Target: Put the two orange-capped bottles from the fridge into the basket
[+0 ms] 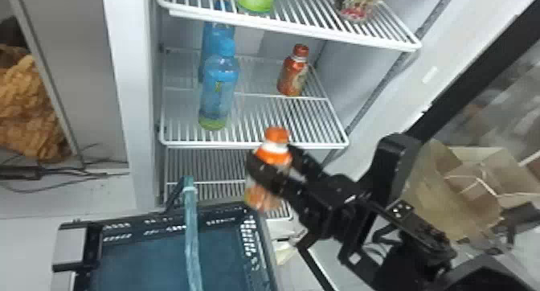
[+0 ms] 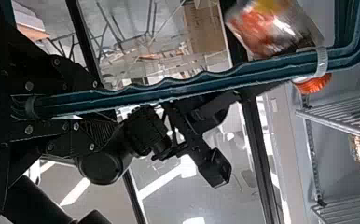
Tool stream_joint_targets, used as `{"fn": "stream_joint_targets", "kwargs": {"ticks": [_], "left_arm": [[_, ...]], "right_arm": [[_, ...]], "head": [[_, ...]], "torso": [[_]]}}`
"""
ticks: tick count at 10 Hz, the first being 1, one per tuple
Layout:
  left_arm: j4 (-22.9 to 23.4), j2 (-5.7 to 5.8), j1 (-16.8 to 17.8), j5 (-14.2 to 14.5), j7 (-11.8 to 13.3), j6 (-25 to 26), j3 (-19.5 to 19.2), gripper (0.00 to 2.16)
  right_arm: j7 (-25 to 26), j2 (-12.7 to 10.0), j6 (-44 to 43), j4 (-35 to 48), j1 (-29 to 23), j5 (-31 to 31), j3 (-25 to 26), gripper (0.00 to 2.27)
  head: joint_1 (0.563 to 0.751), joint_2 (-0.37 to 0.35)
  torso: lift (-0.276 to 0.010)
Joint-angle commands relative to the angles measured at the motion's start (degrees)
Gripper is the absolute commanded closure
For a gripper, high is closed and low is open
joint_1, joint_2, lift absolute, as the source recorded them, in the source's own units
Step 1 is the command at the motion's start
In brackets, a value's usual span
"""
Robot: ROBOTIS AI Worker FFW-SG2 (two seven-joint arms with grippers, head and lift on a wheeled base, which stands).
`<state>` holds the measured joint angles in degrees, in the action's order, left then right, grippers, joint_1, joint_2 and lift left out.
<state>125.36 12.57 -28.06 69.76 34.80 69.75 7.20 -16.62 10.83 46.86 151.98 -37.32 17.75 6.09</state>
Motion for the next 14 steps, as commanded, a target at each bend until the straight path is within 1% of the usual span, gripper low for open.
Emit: {"fn": "stream_joint_targets", "kwargs": {"ticks": [1,2,4,5,7,10,11,12,14], "left_arm": [[0.0,0.0,-0.1,-0.1,0.0,0.0,0.0,1.19],[0.0,0.0,-0.1,-0.1,0.0,0.0,0.0,1.19],[0.0,0.0,-0.1,-0.1,0.0,0.0,0.0,1.19],[0.0,0.0,0.1,-0.2,0.0,0.0,0.1,1.19],[0.0,0.09,0.1,-0.2,0.0,0.0,0.1,1.19],[0.0,0.0,0.1,-0.2,0.0,-0.1,0.1,1.19],[0.0,0.09,0.2,-0.2,0.0,-0.1,0.1,1.19],[0.0,0.09,0.1,-0.1,0.0,-0.1,0.1,1.19],[0.0,0.0,-0.1,-0.1,0.0,-0.3,0.0,1.19]], "right_arm": [[-0.7,0.2,10.6,2.6,0.2,2.5,-1.1,0.69],[-0.9,0.5,15.7,4.5,0.6,3.0,-1.7,0.69],[-0.9,0.9,20.5,4.7,1.7,3.4,-2.4,0.69],[-0.9,1.0,22.2,3.5,2.9,3.0,-3.2,0.69],[-1.0,1.2,22.3,0.0,4.4,3.0,-4.8,0.56],[-1.0,1.1,22.5,-0.3,4.4,2.6,-4.5,0.41],[-1.0,1.1,21.2,-0.3,4.4,2.4,-4.3,0.38],[-1.0,1.0,17.4,-0.6,4.1,1.7,-4.0,0.37],[0.5,0.2,5.4,-3.4,3.4,0.9,-2.7,0.36]], "head": [[0.695,-0.35],[0.695,-0.35],[0.695,-0.35],[0.695,-0.35],[0.695,-0.35],[0.695,-0.35],[0.695,-0.35],[0.695,-0.35],[0.695,-0.35]], "torso": [[-0.235],[-0.235],[-0.235],[-0.235],[-0.235],[-0.235],[-0.235],[-0.235],[-0.235]]}}
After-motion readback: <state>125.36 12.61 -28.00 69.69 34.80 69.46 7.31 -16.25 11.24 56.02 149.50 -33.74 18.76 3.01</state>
